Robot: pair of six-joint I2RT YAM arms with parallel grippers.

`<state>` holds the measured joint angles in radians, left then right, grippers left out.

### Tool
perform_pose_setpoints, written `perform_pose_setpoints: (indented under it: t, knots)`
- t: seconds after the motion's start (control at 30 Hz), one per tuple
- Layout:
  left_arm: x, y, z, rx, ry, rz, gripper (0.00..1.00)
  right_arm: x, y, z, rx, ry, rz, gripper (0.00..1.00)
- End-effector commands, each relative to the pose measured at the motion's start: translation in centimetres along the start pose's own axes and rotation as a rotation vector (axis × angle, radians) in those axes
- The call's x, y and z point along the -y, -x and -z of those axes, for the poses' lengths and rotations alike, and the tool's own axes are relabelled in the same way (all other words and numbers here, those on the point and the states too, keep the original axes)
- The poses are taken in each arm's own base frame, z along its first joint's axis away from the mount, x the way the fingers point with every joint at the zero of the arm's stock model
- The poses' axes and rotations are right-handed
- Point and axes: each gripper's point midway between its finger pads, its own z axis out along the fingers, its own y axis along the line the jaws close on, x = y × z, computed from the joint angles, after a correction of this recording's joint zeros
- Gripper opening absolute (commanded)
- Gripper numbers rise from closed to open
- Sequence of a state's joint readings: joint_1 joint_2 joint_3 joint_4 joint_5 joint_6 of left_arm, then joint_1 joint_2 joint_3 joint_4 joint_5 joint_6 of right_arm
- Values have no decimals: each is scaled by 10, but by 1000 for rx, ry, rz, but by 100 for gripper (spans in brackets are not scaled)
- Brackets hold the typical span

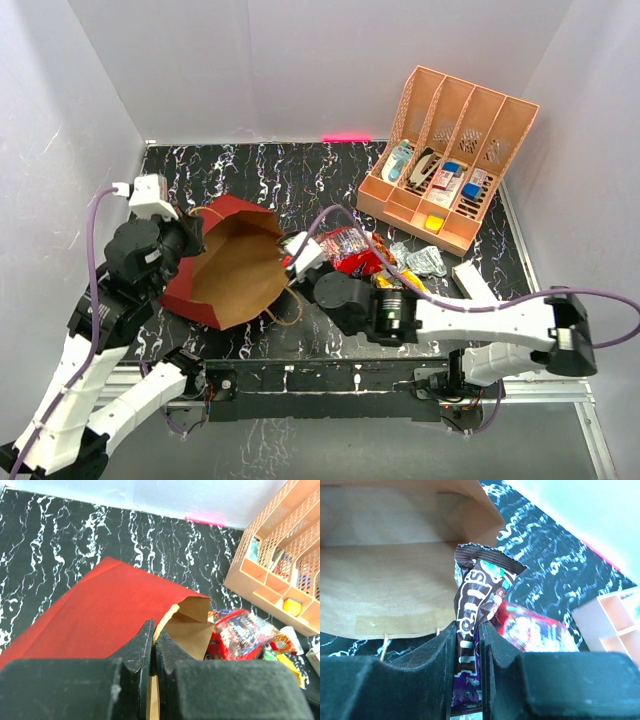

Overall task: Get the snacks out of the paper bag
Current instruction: Place the snack at the center of the board.

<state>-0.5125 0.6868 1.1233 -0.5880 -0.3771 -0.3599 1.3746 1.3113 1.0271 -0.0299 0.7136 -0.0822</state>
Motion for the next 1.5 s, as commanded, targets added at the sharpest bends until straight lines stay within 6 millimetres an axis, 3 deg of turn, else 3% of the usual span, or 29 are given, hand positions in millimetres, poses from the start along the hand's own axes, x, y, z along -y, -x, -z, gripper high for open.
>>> perform_pose_setpoints:
  t: [0.0,0.1,0.3,0.4,0.53,0.67,0.83,0.97,1.1,1.2,1.3,1.47]
  knots:
    - [21,64,1,148,-40,48,0,34,-27,32,-124,-101,-35,24]
    - [24,88,-2,197,-24,25,0,44,-55,47,-199,-127,-60,25]
    - [9,118,9,273,67,21,0,38,-105,68,-327,-106,-186,26]
    - [2,99,8,236,87,47,0,29,-125,73,-376,-87,-247,26]
    - [-14,48,2,139,136,86,0,18,-145,74,-426,-72,-289,26]
    - [-24,31,9,132,151,140,0,20,-151,79,-456,-90,-299,27]
    - [-10,36,1,132,103,170,0,13,-164,76,-463,-80,-325,28]
    - [21,62,-9,156,-1,193,0,1,-178,71,-504,-78,-390,28]
    - [60,99,-14,192,-147,243,0,9,-201,63,-542,-150,-398,28]
    - [77,111,-16,203,-216,262,0,15,-215,60,-582,-193,-407,28]
    - [72,106,-16,198,-192,257,0,17,-223,60,-591,-207,-419,29]
    - [33,70,-12,175,-55,220,0,19,-227,62,-586,-204,-437,29]
